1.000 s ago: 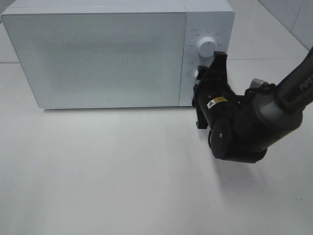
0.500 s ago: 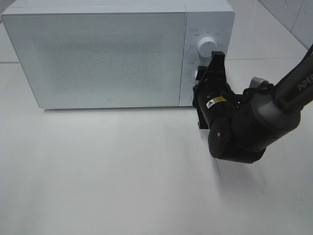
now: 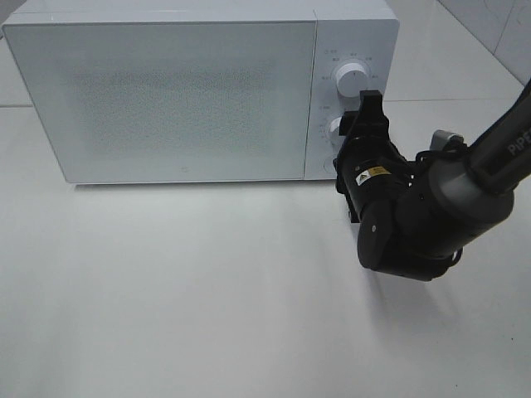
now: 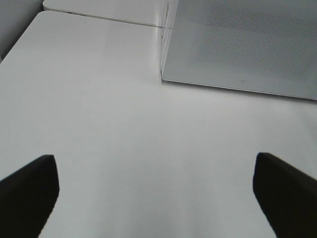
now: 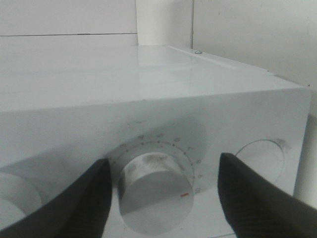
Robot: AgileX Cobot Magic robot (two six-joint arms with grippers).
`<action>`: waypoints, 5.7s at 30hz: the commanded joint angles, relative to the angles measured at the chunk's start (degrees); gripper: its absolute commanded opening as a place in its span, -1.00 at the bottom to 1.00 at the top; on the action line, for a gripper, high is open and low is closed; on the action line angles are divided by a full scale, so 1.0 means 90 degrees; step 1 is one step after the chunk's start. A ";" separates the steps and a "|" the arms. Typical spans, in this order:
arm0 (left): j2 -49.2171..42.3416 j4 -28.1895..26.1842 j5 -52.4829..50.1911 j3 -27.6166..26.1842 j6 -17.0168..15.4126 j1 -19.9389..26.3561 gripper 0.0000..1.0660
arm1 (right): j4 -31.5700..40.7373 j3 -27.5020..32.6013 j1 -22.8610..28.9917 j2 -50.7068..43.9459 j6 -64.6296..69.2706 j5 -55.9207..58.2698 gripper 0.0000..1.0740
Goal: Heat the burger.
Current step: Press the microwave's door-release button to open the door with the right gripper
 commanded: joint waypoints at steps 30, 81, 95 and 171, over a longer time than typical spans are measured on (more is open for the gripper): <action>-0.0115 -0.0019 -0.0006 0.0019 0.0019 0.0032 0.87 | -0.1534 0.1299 -0.0032 -0.3540 -0.8289 0.4908 0.27; -0.0115 -0.0019 -0.0006 0.0019 0.0019 0.0032 0.87 | -0.4310 0.1547 -0.1623 -1.1733 -0.8626 1.2503 0.27; -0.0115 -0.0019 -0.0006 0.0019 0.0019 0.0032 0.87 | -0.4386 0.1687 -0.3247 -1.3484 -0.8626 1.3636 0.27; -0.0095 -0.0019 -0.0006 0.0019 0.0019 0.0032 0.87 | -0.4412 0.1757 -0.3438 -0.6449 -0.8550 0.6665 0.26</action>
